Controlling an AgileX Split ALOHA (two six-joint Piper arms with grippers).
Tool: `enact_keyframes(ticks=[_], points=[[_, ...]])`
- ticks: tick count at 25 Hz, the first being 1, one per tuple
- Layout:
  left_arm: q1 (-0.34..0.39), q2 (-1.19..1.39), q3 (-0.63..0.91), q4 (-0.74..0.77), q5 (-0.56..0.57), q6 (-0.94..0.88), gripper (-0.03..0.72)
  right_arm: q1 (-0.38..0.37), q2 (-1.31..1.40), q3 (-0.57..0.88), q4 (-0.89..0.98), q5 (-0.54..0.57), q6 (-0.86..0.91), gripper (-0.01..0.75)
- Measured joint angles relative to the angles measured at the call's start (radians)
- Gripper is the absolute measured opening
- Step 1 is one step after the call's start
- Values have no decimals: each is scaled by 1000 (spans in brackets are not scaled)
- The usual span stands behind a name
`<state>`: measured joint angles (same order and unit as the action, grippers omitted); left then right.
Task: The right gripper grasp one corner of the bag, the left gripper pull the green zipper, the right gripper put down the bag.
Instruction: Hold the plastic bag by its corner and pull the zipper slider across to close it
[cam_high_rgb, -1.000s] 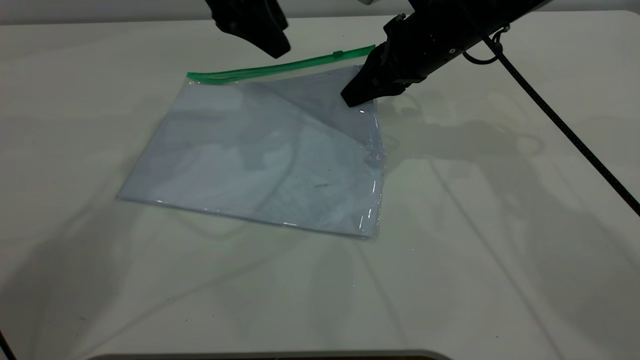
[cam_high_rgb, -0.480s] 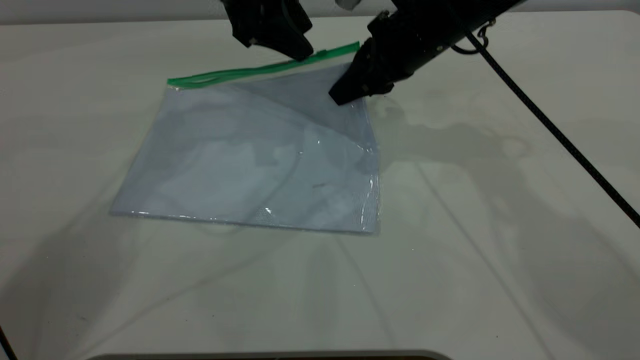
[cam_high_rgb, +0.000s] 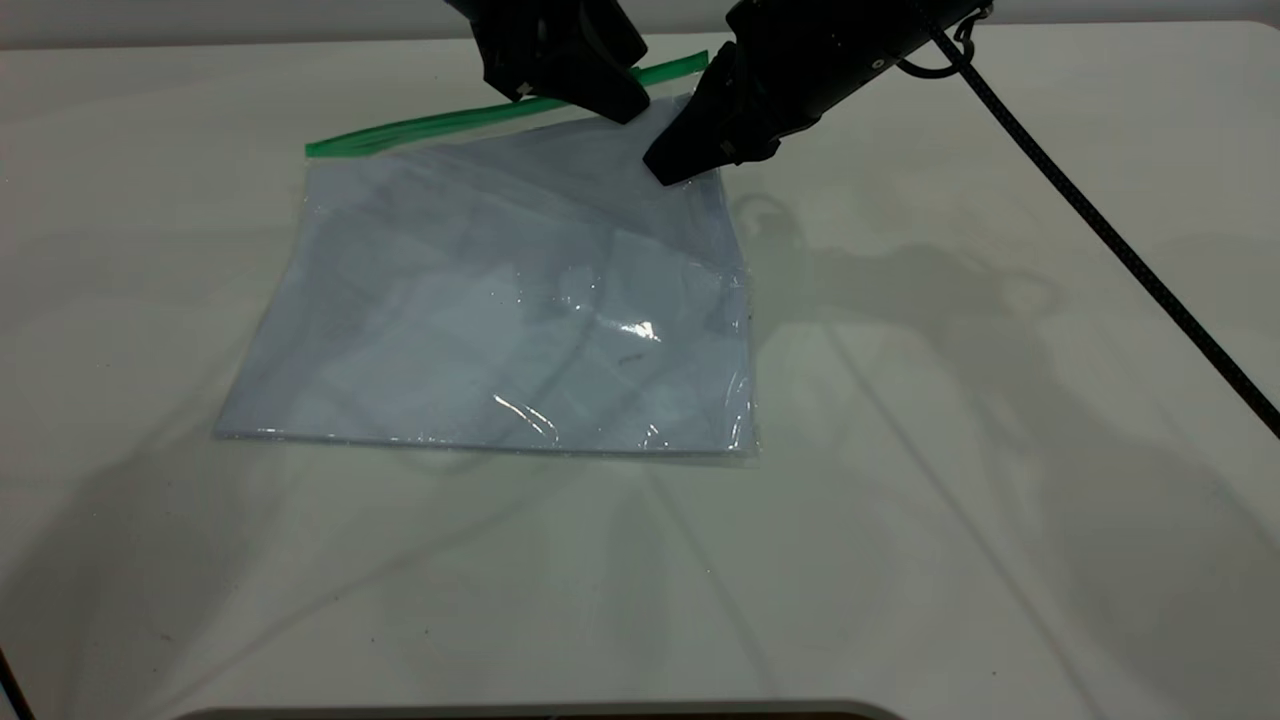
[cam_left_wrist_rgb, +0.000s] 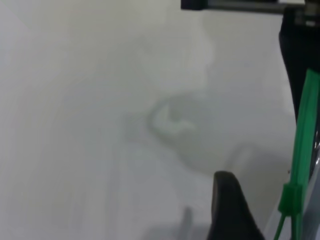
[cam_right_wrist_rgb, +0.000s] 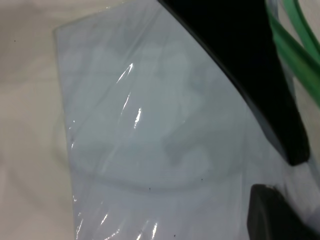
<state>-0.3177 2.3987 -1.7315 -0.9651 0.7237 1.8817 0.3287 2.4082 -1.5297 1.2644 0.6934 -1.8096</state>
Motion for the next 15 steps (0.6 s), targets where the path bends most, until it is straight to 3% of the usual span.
enact_keyframes(ticks=[5,11,15], points=[[0,0,0,-2,10,1,397,0,-2,0,0,0,-1,35],[0,0,0,-2,24,1,154,-1,-2,0,3,0,0,35],[0,0,0,-2,25,1,57,-3,-2,0,7,-1,23,35]])
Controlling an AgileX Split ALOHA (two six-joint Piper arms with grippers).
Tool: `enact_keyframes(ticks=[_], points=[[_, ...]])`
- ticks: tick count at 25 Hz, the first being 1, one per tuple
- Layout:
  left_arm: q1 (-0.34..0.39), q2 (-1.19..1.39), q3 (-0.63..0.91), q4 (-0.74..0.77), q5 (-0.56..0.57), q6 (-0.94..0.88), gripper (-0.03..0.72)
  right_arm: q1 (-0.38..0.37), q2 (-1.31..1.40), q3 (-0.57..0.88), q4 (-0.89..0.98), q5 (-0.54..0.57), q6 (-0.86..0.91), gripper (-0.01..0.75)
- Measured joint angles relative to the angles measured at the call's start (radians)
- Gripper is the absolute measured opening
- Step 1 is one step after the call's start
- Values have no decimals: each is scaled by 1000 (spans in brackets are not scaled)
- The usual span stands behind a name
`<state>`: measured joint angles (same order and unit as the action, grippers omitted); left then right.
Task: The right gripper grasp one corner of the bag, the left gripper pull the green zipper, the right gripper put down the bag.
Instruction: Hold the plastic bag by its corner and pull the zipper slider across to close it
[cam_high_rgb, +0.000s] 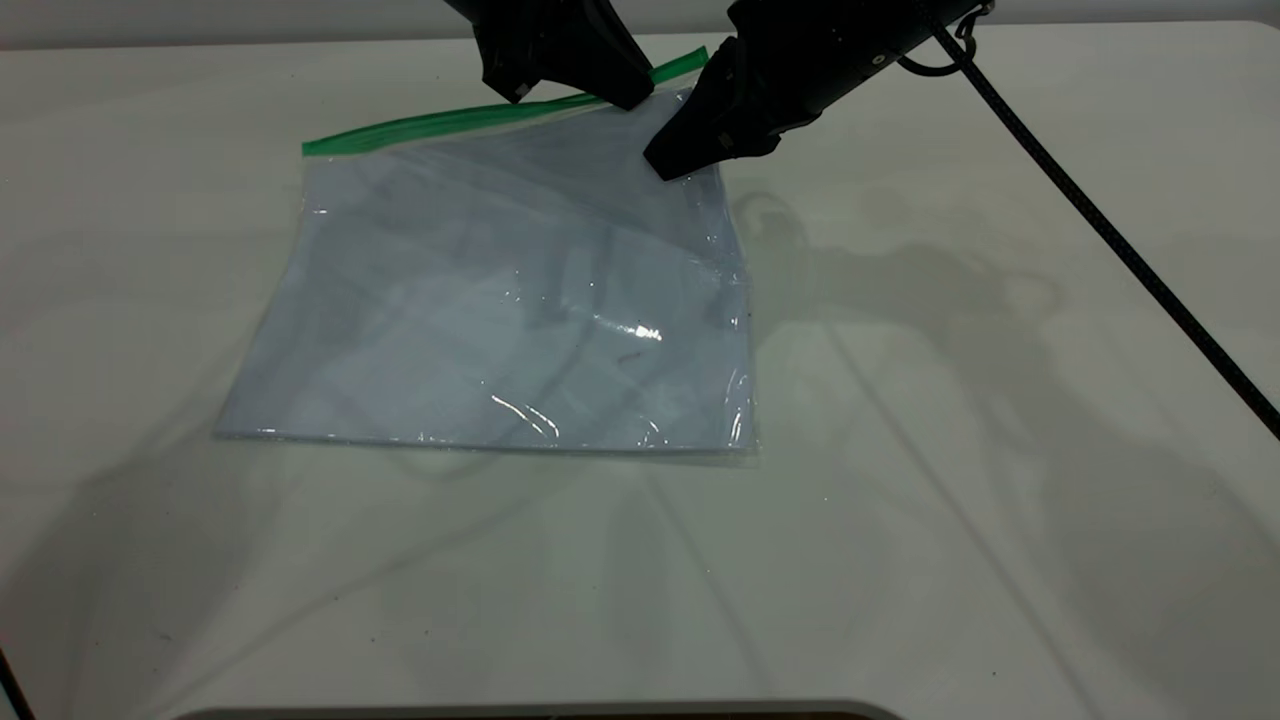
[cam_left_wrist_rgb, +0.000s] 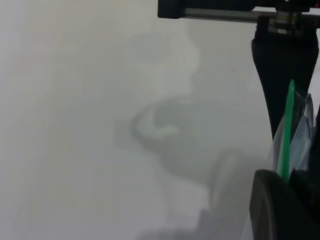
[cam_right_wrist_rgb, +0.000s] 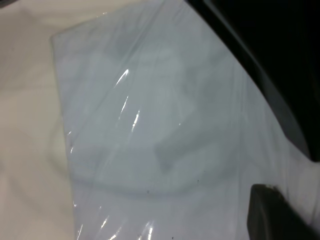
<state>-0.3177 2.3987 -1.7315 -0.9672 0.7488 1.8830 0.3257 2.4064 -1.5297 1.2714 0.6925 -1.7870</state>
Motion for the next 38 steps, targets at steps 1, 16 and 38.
enact_keyframes(ticks=[1,16,38], points=[[0,0,0,-1,0,0,56,-1,0,0,0,2,5,35],[-5,0,-9,58,-26,-43,57,-126,0,0,44,152,80,35],[200,0,-9,172,74,-167,57,-171,-6,0,105,180,114,35]])
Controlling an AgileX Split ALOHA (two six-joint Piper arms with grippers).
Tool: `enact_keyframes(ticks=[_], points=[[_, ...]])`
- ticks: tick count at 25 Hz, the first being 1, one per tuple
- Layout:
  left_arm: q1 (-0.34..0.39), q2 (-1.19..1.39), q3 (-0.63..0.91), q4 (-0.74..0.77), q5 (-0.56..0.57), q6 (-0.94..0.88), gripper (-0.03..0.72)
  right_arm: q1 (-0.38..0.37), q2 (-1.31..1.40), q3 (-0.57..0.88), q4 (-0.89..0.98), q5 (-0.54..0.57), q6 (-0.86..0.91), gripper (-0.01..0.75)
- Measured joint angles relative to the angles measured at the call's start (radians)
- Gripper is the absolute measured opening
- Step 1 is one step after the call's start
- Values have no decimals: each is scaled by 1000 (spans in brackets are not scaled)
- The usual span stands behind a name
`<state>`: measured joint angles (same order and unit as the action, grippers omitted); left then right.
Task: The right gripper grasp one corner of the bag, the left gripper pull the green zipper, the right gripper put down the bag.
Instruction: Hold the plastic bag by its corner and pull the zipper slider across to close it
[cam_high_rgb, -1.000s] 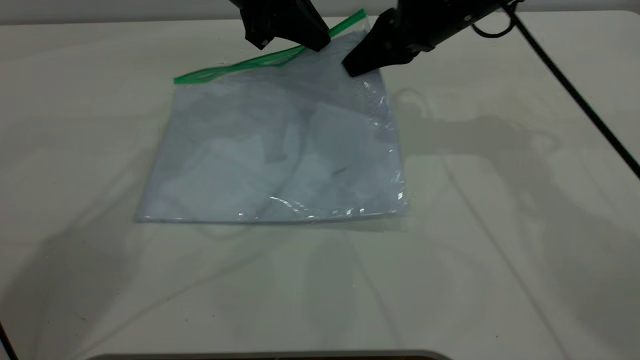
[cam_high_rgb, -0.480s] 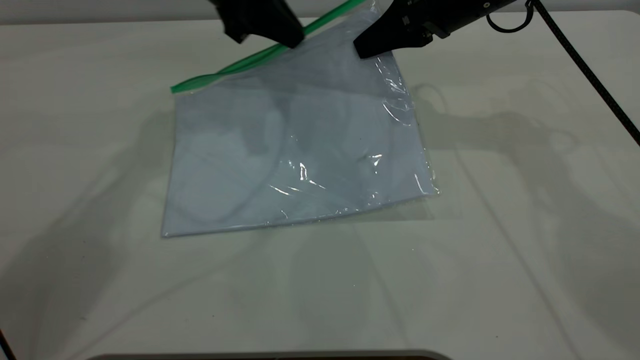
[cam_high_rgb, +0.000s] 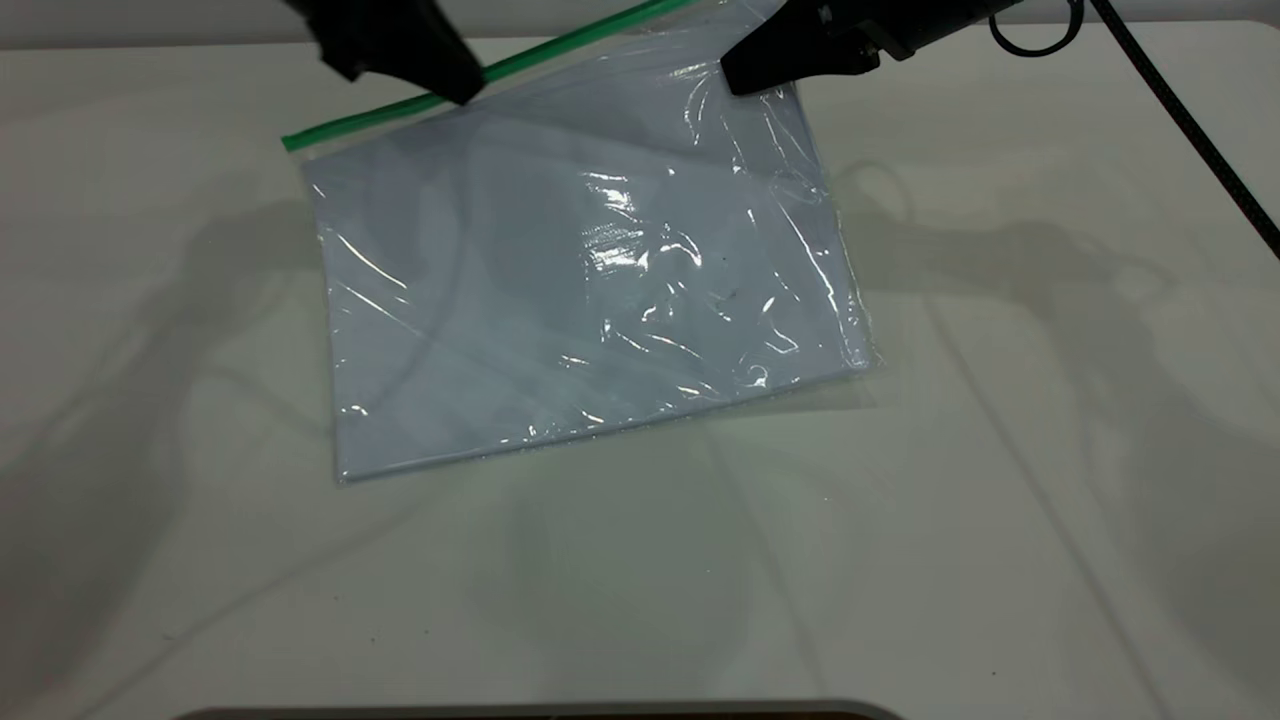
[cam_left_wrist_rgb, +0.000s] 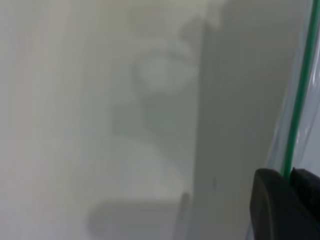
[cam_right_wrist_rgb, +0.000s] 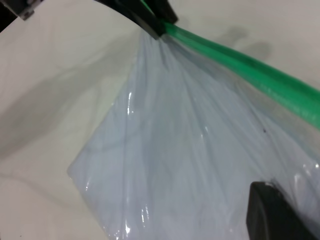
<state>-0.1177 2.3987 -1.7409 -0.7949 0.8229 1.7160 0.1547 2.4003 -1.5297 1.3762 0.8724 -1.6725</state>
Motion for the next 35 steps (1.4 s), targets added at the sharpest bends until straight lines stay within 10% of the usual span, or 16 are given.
enact_keyframes(ticks=[28,35], points=[[45,0,0,436,35,-243,64,-6,0,0,-23,-39,23,35],[52,0,0,459,45,-251,185,-13,0,0,-34,-79,24,35]])
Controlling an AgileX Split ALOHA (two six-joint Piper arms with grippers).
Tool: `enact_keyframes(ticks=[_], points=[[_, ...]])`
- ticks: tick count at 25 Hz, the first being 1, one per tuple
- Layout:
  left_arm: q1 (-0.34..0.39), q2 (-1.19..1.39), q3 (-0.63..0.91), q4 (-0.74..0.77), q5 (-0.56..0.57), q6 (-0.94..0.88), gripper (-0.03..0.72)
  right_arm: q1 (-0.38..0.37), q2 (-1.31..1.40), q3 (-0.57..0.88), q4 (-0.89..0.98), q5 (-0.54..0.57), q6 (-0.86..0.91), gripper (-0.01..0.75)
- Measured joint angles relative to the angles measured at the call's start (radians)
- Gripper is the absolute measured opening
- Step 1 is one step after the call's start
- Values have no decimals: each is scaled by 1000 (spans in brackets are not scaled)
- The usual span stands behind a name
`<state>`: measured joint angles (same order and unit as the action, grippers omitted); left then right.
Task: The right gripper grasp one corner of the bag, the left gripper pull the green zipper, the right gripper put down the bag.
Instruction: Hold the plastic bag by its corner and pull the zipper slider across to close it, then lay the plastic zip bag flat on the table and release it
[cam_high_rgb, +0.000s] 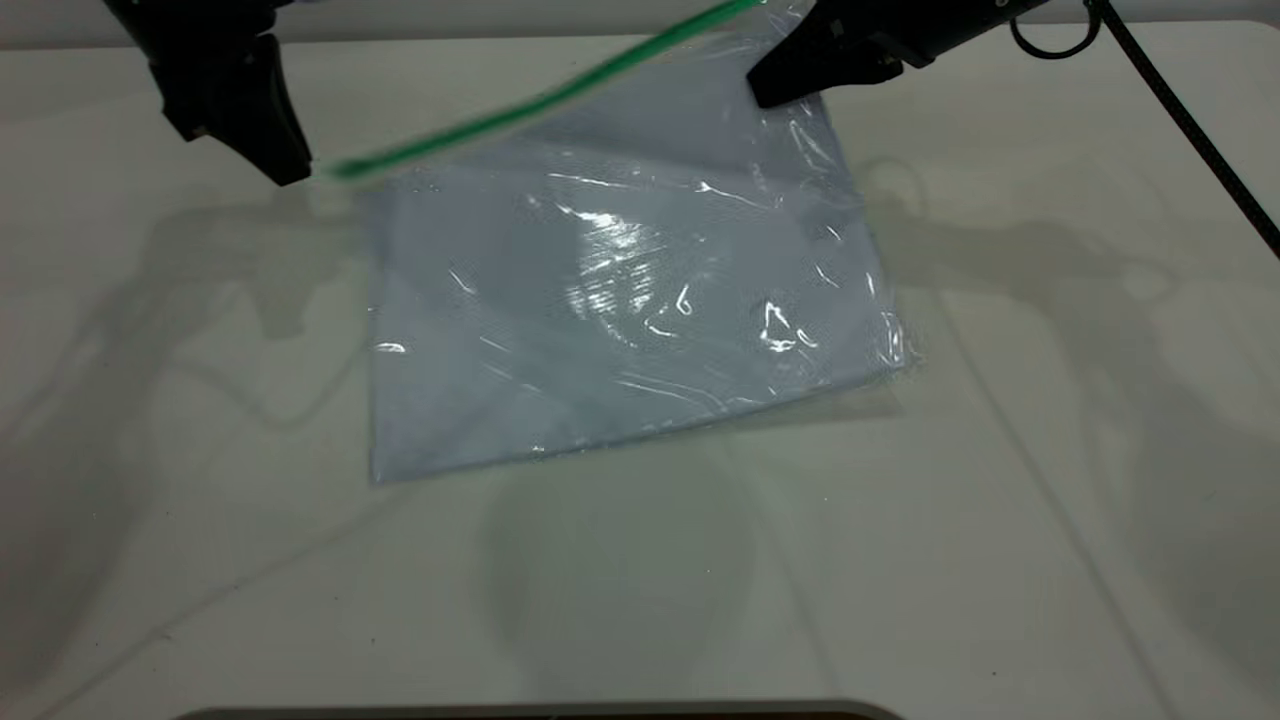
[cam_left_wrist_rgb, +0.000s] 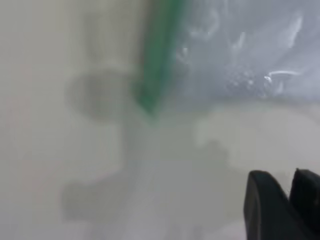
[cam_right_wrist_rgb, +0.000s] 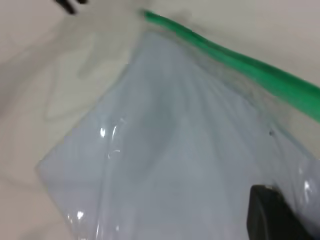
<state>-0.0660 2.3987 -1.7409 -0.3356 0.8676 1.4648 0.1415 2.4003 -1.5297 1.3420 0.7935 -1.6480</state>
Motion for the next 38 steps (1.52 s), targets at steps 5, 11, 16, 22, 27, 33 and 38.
enact_keyframes(ticks=[5,11,16,22,27,33,38], points=[[3,0,0,1,-2,-68,382,-8,0,0,4,-22,25,44],[3,0,0,-17,-74,-288,526,-10,0,0,7,-49,128,255],[3,-4,0,-87,-110,-413,548,-6,0,0,-8,-79,208,575],[3,-91,1,-110,-127,-545,548,-4,-67,0,-171,-273,356,649],[3,-249,2,-107,-122,-650,550,-13,-239,0,-394,-283,566,581],[3,-458,4,50,-76,-857,550,-14,-453,1,-678,-202,844,568],[3,-614,4,214,45,-1072,550,-14,-642,1,-818,-122,1004,565]])
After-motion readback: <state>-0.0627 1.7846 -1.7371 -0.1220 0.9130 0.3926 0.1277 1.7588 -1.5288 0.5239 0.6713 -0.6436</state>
